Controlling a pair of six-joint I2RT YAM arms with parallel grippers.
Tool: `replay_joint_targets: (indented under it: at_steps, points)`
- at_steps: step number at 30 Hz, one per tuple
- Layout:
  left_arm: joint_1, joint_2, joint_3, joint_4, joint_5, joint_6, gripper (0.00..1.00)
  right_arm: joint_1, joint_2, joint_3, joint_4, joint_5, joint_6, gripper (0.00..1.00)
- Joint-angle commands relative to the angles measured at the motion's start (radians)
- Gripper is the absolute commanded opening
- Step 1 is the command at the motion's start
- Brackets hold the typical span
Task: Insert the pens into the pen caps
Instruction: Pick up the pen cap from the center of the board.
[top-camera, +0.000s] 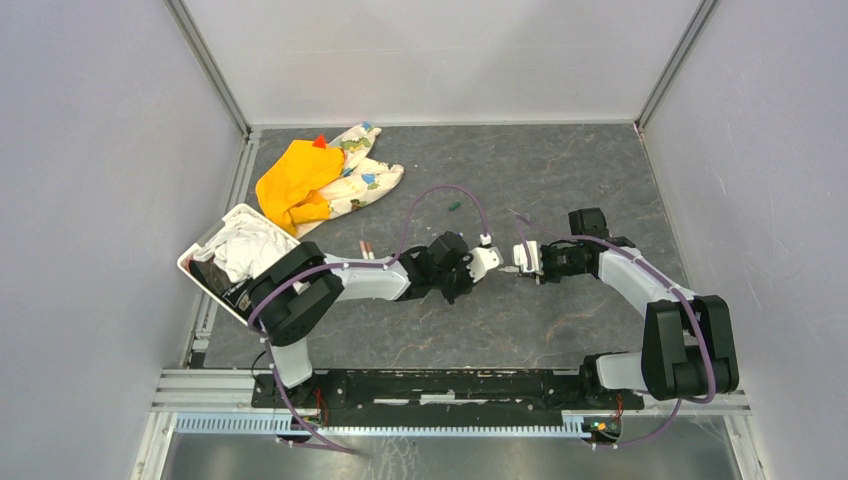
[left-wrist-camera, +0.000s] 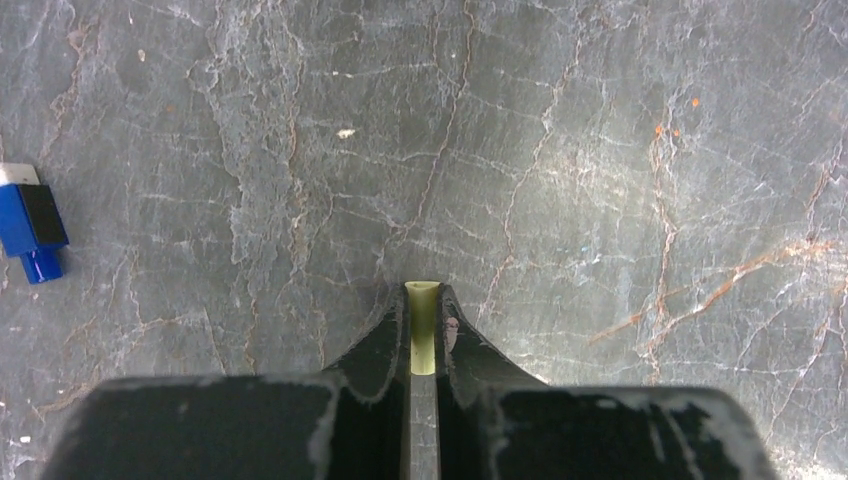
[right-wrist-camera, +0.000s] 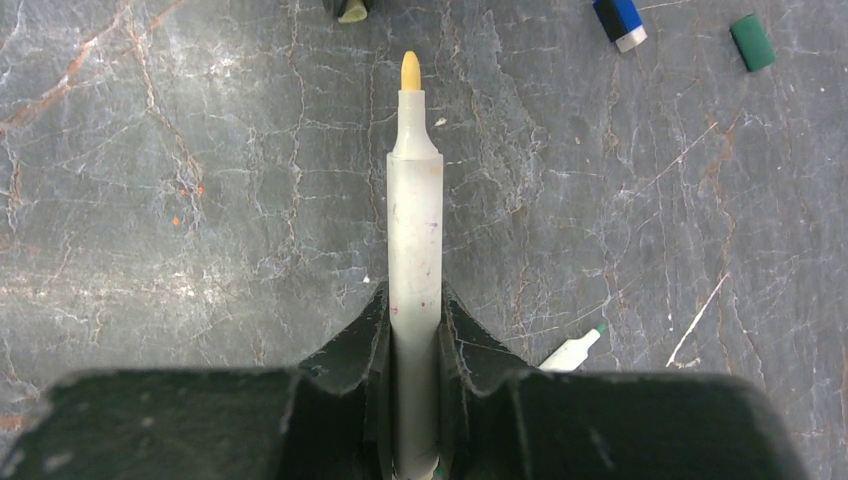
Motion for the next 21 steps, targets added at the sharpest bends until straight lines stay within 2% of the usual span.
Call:
replay_joint_targets:
  at_steps: [1, 4, 6, 14, 21]
  points:
    - [0.010, -0.017, -0.076, -0.104, 0.001, -0.021, 0.08, 0.004, 0.012, 0.045, -0.040, 0.003, -0.043, 0.00]
    - [0.010, -0.048, -0.092, -0.094, -0.009, -0.021, 0.21, 0.004, 0.015, 0.049, -0.046, -0.001, -0.045, 0.00]
    - [0.010, -0.061, -0.098, -0.102, -0.020, -0.022, 0.26, 0.004, 0.016, 0.051, -0.049, -0.005, -0.046, 0.00]
    - [0.010, -0.028, -0.062, -0.184, -0.034, -0.016, 0.26, 0.006, 0.013, 0.054, -0.054, -0.012, -0.048, 0.00]
    - [0.010, -0.066, -0.050, -0.223, -0.031, -0.014, 0.30, 0.006, 0.013, 0.055, -0.059, -0.018, -0.050, 0.00]
